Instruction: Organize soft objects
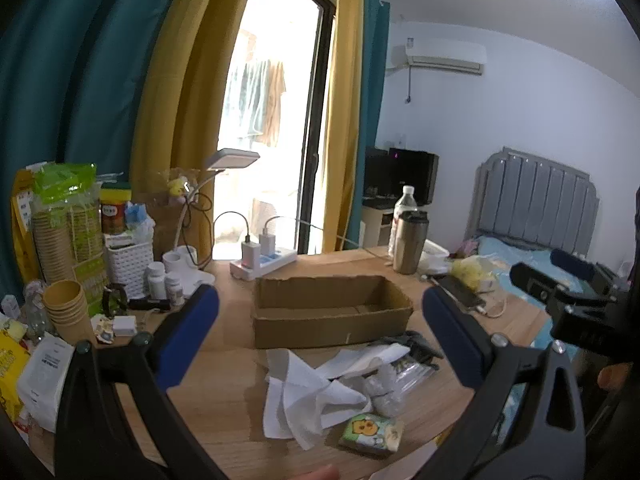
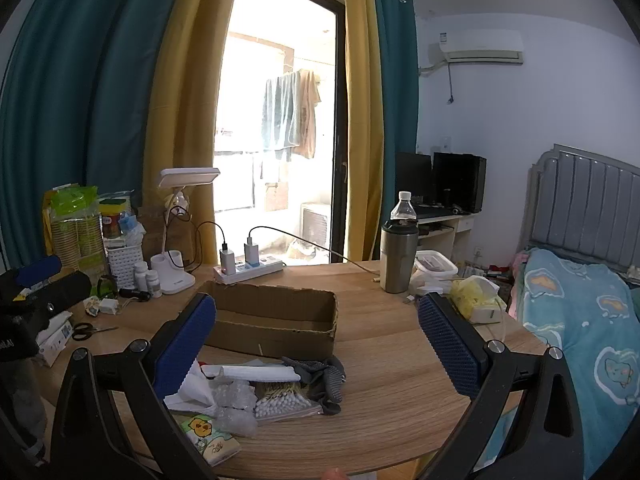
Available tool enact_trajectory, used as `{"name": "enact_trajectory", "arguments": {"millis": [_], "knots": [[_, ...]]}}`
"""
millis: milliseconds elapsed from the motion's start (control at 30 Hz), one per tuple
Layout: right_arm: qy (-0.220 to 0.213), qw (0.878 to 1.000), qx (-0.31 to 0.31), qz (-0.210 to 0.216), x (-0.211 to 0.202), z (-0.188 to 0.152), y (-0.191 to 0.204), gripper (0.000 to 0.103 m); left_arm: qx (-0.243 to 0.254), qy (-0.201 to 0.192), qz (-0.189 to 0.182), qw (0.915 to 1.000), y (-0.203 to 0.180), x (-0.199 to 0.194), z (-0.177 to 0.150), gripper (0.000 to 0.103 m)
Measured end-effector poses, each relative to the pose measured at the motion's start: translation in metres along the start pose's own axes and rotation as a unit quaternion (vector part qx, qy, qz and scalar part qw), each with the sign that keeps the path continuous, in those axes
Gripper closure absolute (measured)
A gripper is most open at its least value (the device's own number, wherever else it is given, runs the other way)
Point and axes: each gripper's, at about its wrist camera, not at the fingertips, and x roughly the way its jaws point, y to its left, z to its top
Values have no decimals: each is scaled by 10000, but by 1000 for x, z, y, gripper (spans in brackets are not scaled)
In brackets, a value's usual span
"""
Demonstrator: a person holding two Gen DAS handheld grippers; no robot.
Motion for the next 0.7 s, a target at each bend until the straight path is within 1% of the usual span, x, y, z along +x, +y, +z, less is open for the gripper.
{"name": "enact_trajectory", "arguments": {"millis": [133, 333, 700], "knots": [[3, 10000, 1, 23, 0, 1, 2, 0, 121, 55, 34, 9999, -7, 4, -2, 0], [12, 10000, -8, 51, -1, 0, 1, 0, 67, -1, 26, 10000, -6, 3, -1, 0], [11, 10000, -10, 46, -1, 0, 2, 0, 32, 34, 31, 10000, -3, 4, -2, 0]]}}
